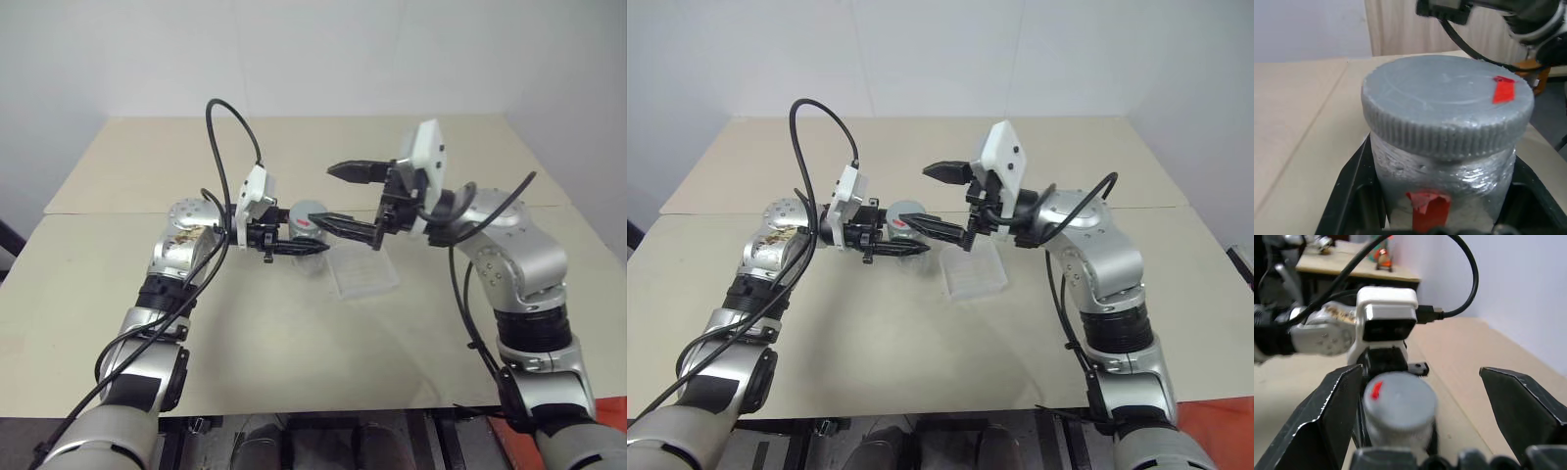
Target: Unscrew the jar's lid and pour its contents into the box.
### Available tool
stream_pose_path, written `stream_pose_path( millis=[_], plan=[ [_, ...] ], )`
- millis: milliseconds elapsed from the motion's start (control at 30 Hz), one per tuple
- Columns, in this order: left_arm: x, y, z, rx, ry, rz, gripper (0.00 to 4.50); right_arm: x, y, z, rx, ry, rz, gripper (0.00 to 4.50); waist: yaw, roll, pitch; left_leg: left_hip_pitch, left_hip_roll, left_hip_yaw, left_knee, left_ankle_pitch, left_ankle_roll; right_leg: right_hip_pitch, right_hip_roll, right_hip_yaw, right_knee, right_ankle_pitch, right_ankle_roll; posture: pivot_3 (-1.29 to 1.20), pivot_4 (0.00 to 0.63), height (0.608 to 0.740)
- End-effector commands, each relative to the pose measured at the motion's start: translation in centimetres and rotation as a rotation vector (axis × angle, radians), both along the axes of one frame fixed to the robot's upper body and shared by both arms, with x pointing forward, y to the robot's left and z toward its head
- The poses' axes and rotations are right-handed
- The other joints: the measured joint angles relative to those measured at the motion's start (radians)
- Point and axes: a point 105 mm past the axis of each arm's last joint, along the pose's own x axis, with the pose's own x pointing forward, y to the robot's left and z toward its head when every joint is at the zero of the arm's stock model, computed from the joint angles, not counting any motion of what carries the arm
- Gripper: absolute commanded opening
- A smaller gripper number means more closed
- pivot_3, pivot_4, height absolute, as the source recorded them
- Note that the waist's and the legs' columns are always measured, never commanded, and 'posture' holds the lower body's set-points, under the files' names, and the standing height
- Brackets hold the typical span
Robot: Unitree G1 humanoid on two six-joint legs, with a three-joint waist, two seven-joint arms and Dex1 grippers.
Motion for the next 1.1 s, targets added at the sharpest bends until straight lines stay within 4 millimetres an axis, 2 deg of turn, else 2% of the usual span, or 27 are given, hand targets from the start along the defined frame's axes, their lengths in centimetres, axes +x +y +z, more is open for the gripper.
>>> stream_pose_path(
  millis=[33,367,733,1100],
  plan=[
    [0.1,-0.3,1.6,-0.040,-0.054,-0.004,2.07,-0.6,0.6,0.5,0.012,-0.016,-0.022,4.48,0.001,0.000,0.000,0.000,0.000,0.000,0.000,0.000,0.000,0.000,0.000,0.000,0.000,0.000,0.000,0.00,0.150,0.740],
    [0.0,-0.4,1.9,-0.056,-0.075,-0.004,2.07,0.6,1.0,-0.7,-0.005,0.038,-0.065,4.48,0.001,0.000,0.000,0.000,0.000,0.000,0.000,0.000,0.000,0.000,0.000,0.000,-0.001,0.000,0.000,0.00,0.150,0.740],
    [-0.4,-0.1,2.4,-0.033,-0.087,-0.023,2.07,2.8,0.2,-0.9,0.018,0.072,-0.138,4.48,-0.001,0.000,0.000,0.000,0.000,0.000,0.000,0.000,0.000,0.000,0.000,0.000,-0.001,0.000,0.000,0.00,0.150,0.740],
    [-0.5,0.1,2.9,-0.033,-0.103,-0.026,2.07,3.7,-3.7,-1.1,-0.035,0.065,-0.203,4.48,0.000,0.000,0.000,0.000,0.000,-0.001,0.000,0.000,0.000,0.000,0.000,0.000,-0.001,0.000,0.000,0.00,0.150,0.740]
  ],
)
